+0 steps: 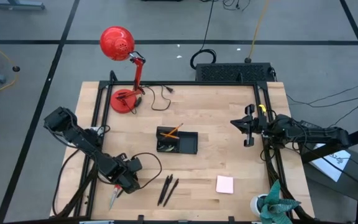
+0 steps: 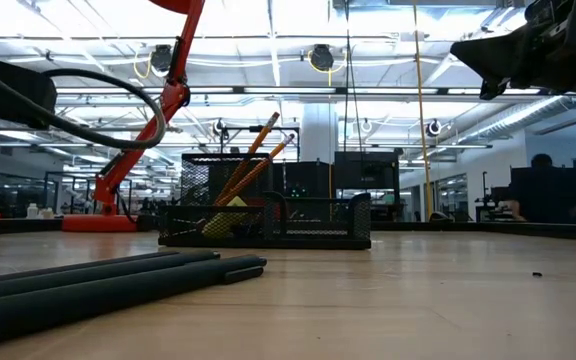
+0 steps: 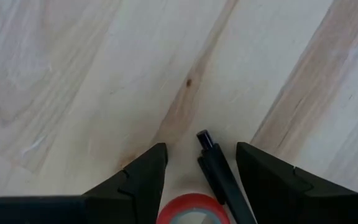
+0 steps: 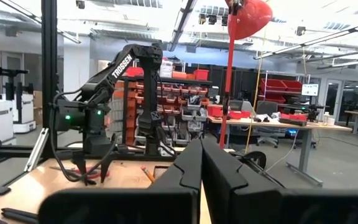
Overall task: Pick and place office supplies into organizer
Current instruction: Put the pen into the top left section of the desk organizer
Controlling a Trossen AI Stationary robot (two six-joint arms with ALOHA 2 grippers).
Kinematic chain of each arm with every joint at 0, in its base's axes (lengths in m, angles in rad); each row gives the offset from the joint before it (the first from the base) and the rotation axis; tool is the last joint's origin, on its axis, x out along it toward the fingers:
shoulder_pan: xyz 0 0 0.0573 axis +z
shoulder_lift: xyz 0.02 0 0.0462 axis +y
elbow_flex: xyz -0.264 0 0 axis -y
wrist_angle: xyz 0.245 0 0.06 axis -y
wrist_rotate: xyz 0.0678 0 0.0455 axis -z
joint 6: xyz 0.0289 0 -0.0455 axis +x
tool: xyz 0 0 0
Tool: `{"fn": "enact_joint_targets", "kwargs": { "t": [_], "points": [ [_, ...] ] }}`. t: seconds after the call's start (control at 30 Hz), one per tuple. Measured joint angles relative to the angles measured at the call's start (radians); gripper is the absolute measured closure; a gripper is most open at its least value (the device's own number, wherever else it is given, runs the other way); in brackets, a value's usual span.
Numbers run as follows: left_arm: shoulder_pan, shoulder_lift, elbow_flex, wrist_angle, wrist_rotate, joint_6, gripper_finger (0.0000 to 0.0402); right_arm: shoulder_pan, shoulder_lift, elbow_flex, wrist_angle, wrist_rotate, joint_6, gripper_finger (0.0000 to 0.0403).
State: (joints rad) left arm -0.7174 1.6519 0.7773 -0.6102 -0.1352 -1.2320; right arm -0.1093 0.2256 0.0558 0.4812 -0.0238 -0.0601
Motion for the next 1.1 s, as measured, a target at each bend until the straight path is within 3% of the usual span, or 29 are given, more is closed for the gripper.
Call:
{"fn": "enact_joint_targets", "kwargs": {
  "t": [0.2,0.67,0.87,1.1],
  "points": [
    [-0.002,-0.008,-0.001,0.001,0.001,0.024,0.0215,0.000,0.000,0.000,0.000,-0.003,0.022,0.0403],
    [-0.004,-0.015,-0.005,0.096,-0.064,0.119,0.0370,0.000,0.000,0.000,-0.001,-0.003,0.022,0.0403],
    [0.008,-0.061,-0.009,0.211,-0.163,0.262,0.0372,0.000,0.000,0.000,-0.001,-0.003,0.022,0.0403],
    [0.042,-0.143,-0.006,0.451,-0.309,0.605,0.0363,0.000,0.000,0.000,0.000,-0.003,0.022,0.0403]
  ]
}}
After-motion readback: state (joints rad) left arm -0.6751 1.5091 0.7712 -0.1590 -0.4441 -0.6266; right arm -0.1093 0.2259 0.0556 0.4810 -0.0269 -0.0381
